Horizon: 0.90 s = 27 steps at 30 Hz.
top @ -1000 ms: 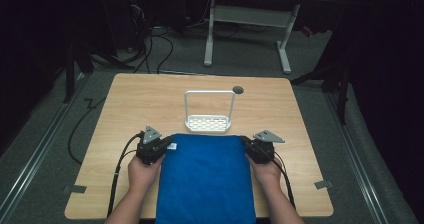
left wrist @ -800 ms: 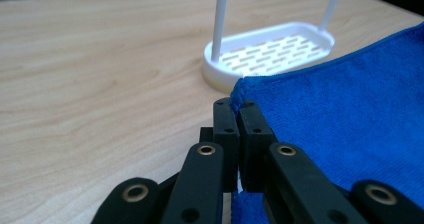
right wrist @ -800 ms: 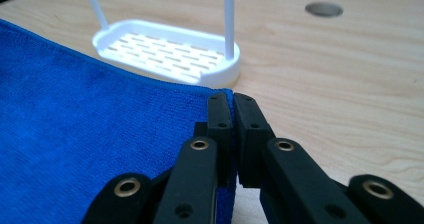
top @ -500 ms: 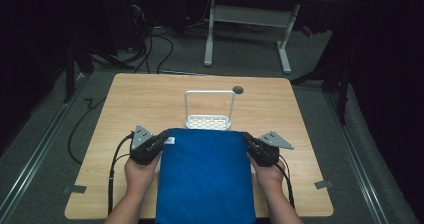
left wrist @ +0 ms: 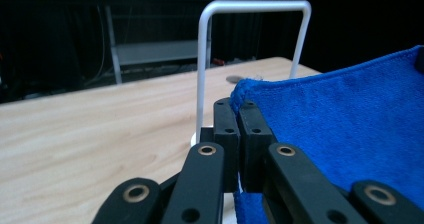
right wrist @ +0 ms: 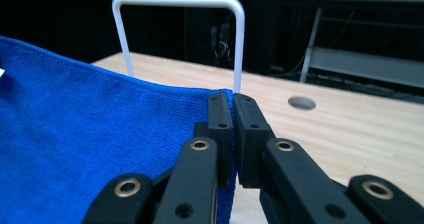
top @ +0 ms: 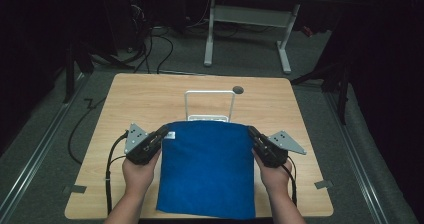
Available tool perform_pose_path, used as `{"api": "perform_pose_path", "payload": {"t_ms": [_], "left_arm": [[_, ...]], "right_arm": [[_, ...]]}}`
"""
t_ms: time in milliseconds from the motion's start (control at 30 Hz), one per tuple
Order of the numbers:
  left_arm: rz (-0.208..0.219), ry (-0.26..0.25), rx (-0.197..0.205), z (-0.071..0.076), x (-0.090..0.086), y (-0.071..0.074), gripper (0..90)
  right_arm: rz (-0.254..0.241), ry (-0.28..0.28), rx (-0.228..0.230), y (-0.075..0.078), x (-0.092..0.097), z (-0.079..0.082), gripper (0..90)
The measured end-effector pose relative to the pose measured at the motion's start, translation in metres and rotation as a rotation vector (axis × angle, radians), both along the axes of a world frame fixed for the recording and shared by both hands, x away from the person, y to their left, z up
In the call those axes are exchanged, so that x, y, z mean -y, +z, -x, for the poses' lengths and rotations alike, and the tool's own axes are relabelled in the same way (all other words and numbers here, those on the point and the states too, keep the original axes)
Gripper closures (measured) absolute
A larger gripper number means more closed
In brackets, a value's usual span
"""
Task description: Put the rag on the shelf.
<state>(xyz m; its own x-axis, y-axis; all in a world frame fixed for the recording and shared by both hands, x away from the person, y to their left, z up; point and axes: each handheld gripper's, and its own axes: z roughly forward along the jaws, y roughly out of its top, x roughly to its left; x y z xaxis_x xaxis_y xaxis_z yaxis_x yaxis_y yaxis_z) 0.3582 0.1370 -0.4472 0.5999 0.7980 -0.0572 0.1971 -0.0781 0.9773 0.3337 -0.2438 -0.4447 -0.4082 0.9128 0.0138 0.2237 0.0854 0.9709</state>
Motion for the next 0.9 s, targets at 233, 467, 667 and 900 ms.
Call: {"api": "perform_pose_path", "payload": {"t_ms": [233, 467, 667, 900], "left_arm": [[0.013, 0.001, 0.077, 0.006, 0.003, 0.022, 88.7], [0.035, 0.022, 0.156, 0.008, 0.002, 0.049, 88.9], [0.059, 0.036, 0.213, 0.008, -0.001, 0.074, 89.0], [0.058, 0.033, 0.253, 0.006, 0.000, 0.093, 89.0]], "right_arm": [[-0.020, 0.002, 0.104, 0.030, -0.001, 0.012, 87.5], [-0.036, -0.002, 0.205, 0.060, -0.001, 0.019, 87.6], [-0.043, -0.006, 0.254, 0.078, -0.001, 0.019, 87.6], [-0.045, -0.008, 0.288, 0.096, -0.004, 0.016, 87.6]]}}
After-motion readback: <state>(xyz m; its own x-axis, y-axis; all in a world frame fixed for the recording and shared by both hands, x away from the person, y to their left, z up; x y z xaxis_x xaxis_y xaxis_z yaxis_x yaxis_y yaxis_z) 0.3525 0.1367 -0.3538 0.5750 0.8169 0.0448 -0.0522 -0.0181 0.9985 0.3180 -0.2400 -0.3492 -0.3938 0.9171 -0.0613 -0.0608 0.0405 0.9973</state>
